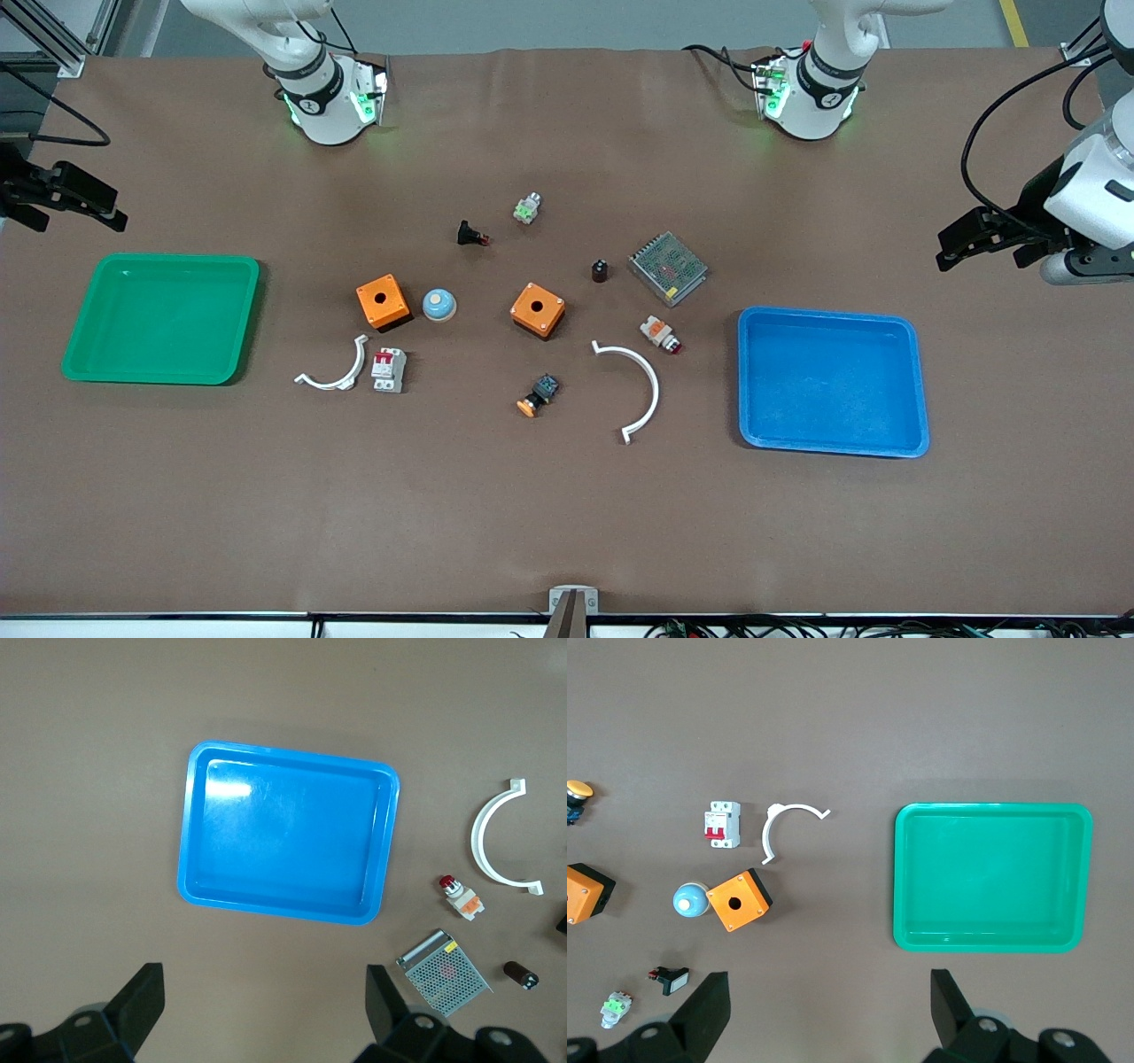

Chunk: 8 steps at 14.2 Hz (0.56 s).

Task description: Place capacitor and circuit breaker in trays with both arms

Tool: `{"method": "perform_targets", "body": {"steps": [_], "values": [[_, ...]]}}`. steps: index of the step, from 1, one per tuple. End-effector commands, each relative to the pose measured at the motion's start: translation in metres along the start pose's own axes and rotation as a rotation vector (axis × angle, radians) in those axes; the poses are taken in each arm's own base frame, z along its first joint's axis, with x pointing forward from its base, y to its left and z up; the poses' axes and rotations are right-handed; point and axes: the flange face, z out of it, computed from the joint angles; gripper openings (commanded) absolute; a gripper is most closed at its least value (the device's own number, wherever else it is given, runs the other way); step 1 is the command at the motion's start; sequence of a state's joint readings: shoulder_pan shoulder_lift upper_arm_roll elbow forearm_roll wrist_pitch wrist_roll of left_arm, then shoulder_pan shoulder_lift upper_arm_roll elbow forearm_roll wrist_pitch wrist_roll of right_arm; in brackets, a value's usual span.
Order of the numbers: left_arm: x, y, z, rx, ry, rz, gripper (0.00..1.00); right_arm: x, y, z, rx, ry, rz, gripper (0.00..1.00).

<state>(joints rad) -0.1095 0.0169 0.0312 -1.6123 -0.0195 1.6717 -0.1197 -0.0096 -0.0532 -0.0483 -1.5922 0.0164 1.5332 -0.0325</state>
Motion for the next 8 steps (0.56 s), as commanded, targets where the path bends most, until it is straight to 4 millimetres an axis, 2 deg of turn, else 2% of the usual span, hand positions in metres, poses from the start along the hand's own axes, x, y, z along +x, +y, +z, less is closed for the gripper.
{"method": "perform_targets", "body": {"steps": [1, 5, 6, 8], "values": [[0.001, 0.001, -0.003, -0.011, -0.012, 0.018, 1.0, -0.008, -0.001, -0.002, -0.007, 0.003, 0.012, 1.0], [0.001, 0.0, -0.006, -0.018, -0.006, -0.004, 1.0, -0.008, -0.001, -0.003, -0.01, 0.004, 0.009, 1.0], [-0.001, 0.004, -0.006, -0.018, -0.01, -0.003, 1.0, -0.008, -0.001, -0.003, -0.01, 0.006, 0.009, 1.0], [-0.004, 0.028, -0.003, -0.019, -0.014, 0.02, 1.0, -0.008, -0.001, -0.005, -0.011, 0.004, 0.009, 1.0]]}}
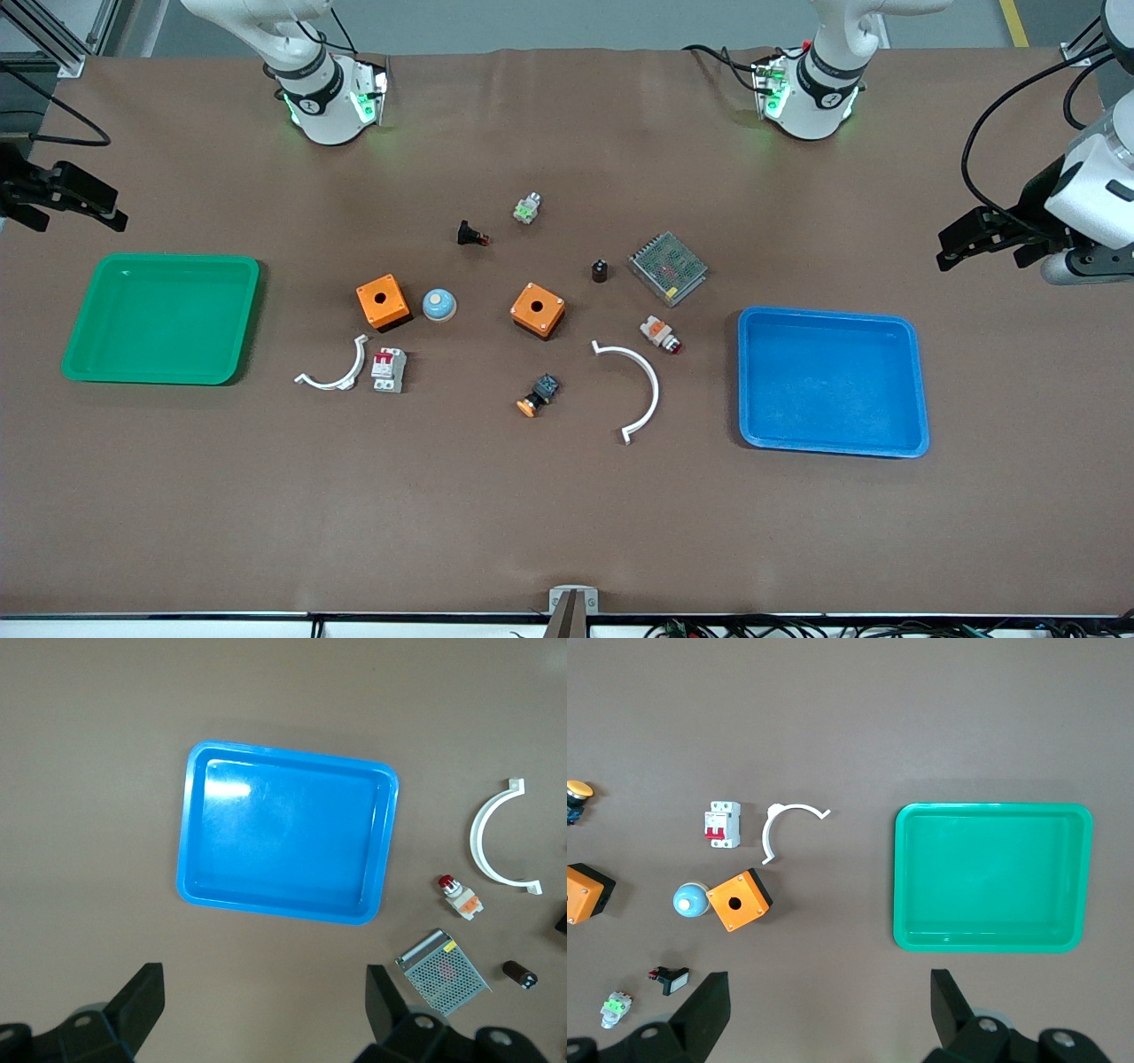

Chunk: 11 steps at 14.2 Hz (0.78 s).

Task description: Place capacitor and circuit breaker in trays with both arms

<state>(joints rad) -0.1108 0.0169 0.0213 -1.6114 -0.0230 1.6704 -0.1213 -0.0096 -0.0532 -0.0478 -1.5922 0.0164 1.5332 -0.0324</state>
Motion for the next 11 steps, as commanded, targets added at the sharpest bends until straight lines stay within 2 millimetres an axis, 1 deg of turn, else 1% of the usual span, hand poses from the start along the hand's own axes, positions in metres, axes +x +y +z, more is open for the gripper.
{"method": "perform_targets", "body": {"steps": [1, 2, 3, 4, 5, 6, 7, 9, 10, 11], "values": [[-0.006, 0.035, 0.0, -0.014, -0.029, 0.02, 1.0, -0.008, -0.003, -0.007, -0.012, 0.002, 0.011, 1.0], [-0.012, 0.05, 0.003, -0.012, -0.056, 0.031, 1.0, -0.009, -0.003, -0.008, -0.011, -0.005, 0.011, 1.0], [-0.017, 0.069, 0.014, -0.003, -0.1, 0.029, 1.0, -0.008, -0.002, -0.008, -0.01, -0.007, 0.017, 1.0], [-0.022, 0.1, 0.026, -0.005, -0.128, 0.027, 1.0, -0.005, -0.001, -0.005, -0.015, -0.01, 0.019, 1.0], [-0.025, 0.126, 0.04, -0.013, -0.158, -0.009, 1.0, 0.0, 0.001, 0.002, -0.017, -0.017, 0.023, 1.0], [-0.03, 0.155, 0.058, -0.009, -0.196, -0.055, 1.0, 0.012, 0.002, 0.019, -0.019, -0.043, 0.024, 1.0], [-0.037, 0.188, 0.078, -0.001, -0.23, -0.074, 1.0, 0.02, 0.003, 0.026, -0.023, -0.048, 0.018, 1.0], [-0.048, 0.24, 0.124, 0.01, -0.289, -0.097, 1.0, 0.041, 0.003, 0.054, -0.03, -0.061, 0.013, 1.0], [-0.053, 0.259, 0.14, 0.014, -0.303, -0.119, 1.0, 0.047, 0.002, 0.061, -0.03, -0.061, 0.011, 1.0], [-0.062, 0.287, 0.157, 0.019, -0.304, -0.152, 1.0, 0.05, 0.002, 0.065, -0.031, -0.061, 0.009, 1.0]]}}
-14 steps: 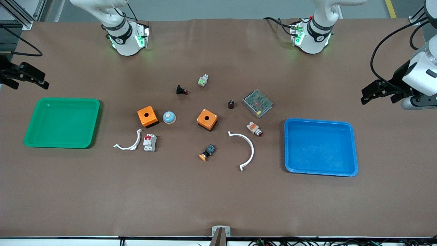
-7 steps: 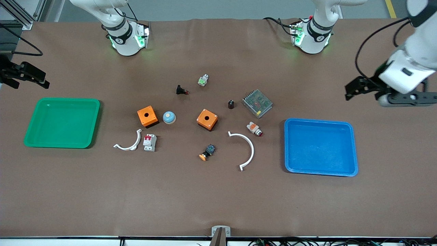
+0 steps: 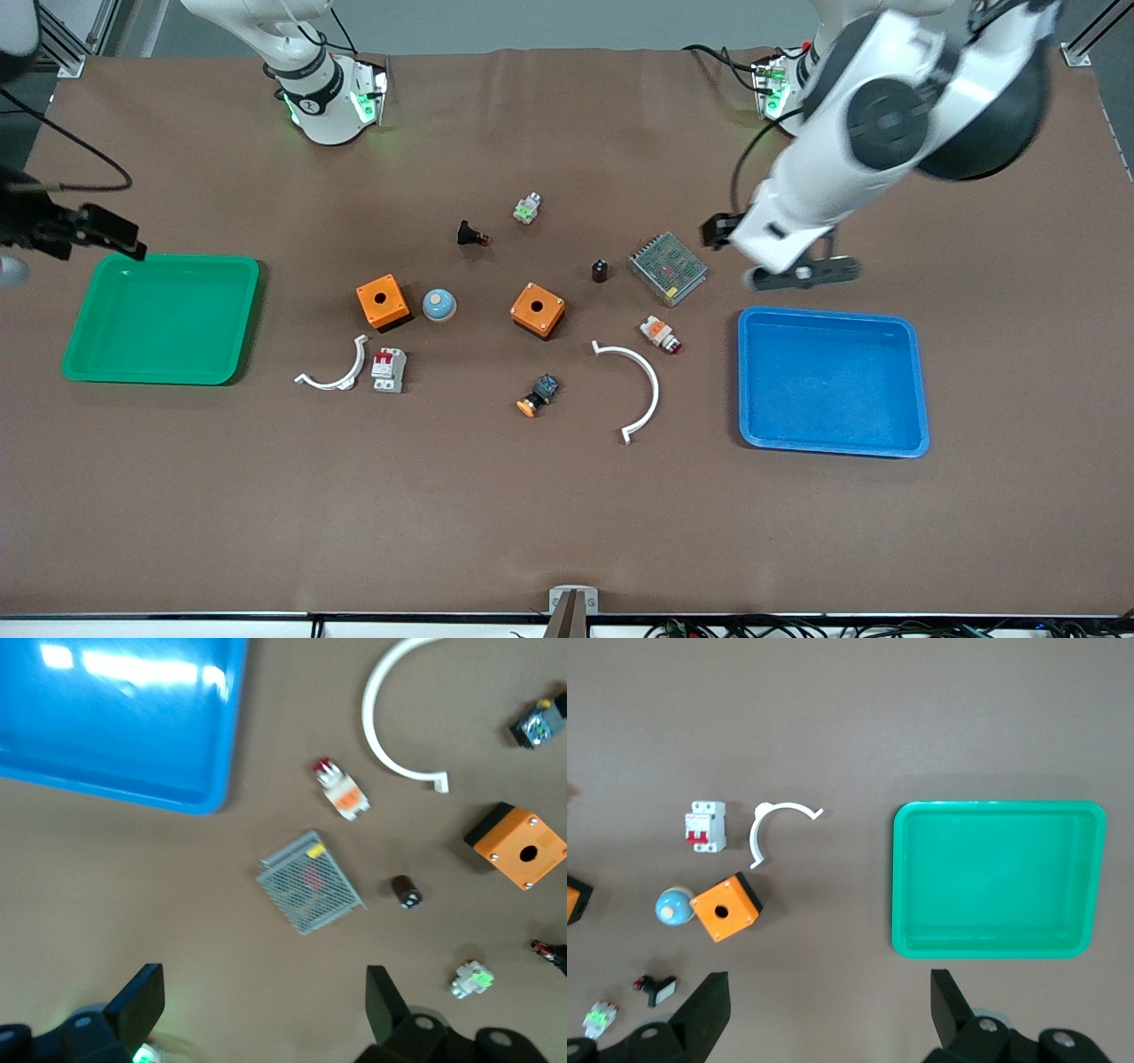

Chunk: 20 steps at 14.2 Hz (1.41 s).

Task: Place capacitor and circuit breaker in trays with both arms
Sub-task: 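Reach the left gripper to the capacitor while the right gripper reaches the breaker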

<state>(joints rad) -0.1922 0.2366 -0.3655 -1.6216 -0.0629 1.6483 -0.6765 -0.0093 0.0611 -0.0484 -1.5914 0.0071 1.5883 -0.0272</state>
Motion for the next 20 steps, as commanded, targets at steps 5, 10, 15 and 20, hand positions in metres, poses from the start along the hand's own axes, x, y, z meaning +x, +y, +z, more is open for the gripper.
{"method": "perform_targets", "body": {"steps": [5, 10, 15, 20], "values": [[-0.037, 0.122, 0.122, -0.08, 0.029, -0.15, 1.0, 0.033, -0.045, 0.07, -0.018, -0.095, 0.008, 1.0], [-0.071, 0.15, 0.199, -0.038, 0.093, -0.135, 1.0, 0.023, -0.141, 0.135, 0.054, -0.077, 0.101, 1.0], [-0.094, 0.144, 0.251, -0.049, 0.124, -0.093, 1.0, 0.009, -0.188, 0.225, 0.065, 0.03, 0.092, 1.0], [-0.083, 0.138, 0.283, -0.04, 0.159, -0.053, 1.0, 0.017, -0.206, 0.29, 0.053, 0.052, 0.085, 1.0]]}}
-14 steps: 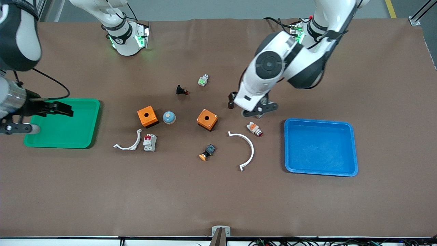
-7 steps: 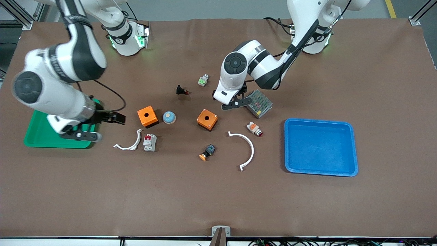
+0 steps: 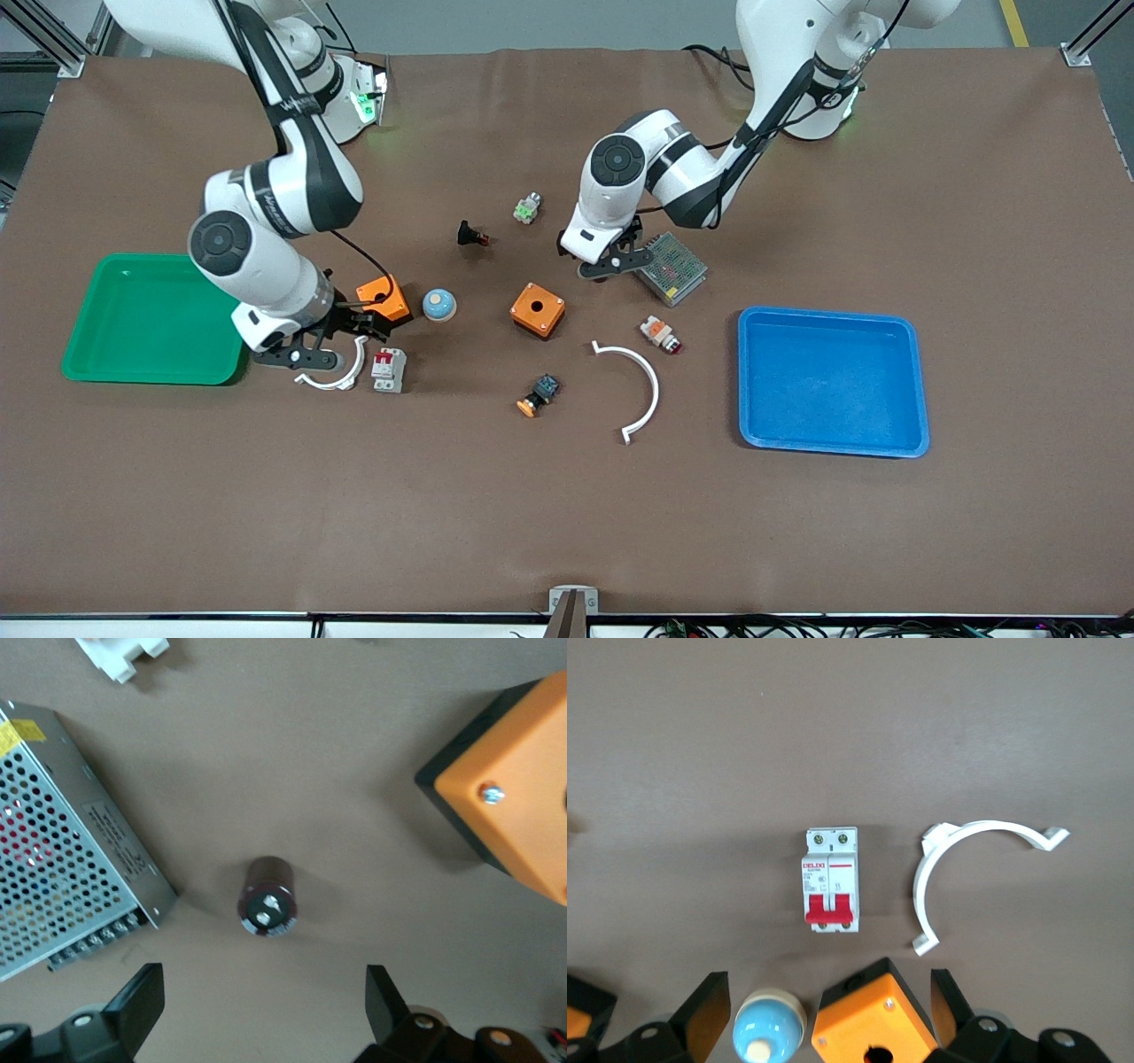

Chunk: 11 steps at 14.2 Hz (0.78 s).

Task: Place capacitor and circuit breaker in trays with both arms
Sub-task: 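Lower both grippers and close them on the capacitor and the breaker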

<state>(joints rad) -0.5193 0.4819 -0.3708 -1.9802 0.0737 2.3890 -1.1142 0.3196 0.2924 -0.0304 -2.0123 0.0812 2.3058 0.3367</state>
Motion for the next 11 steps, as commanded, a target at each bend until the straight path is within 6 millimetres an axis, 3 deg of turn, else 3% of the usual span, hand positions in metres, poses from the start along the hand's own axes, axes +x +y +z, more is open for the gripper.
{"method": "perform_targets", "body": {"steps": [1, 6, 11], "values": [[0.005, -0.001, 0.018, -0.004, 0.046, 0.027, 1.0, 0.004, -0.004, 0.026, 0.005, 0.007, 0.013, 1.0], [0.012, 0.001, 0.027, -0.053, 0.057, 0.018, 0.98, 0.002, -0.018, 0.061, -0.005, 0.015, -0.017, 1.0], [0.013, 0.0, 0.032, -0.049, 0.055, 0.019, 0.69, 0.005, -0.019, 0.083, -0.01, 0.031, -0.028, 1.0]]}}
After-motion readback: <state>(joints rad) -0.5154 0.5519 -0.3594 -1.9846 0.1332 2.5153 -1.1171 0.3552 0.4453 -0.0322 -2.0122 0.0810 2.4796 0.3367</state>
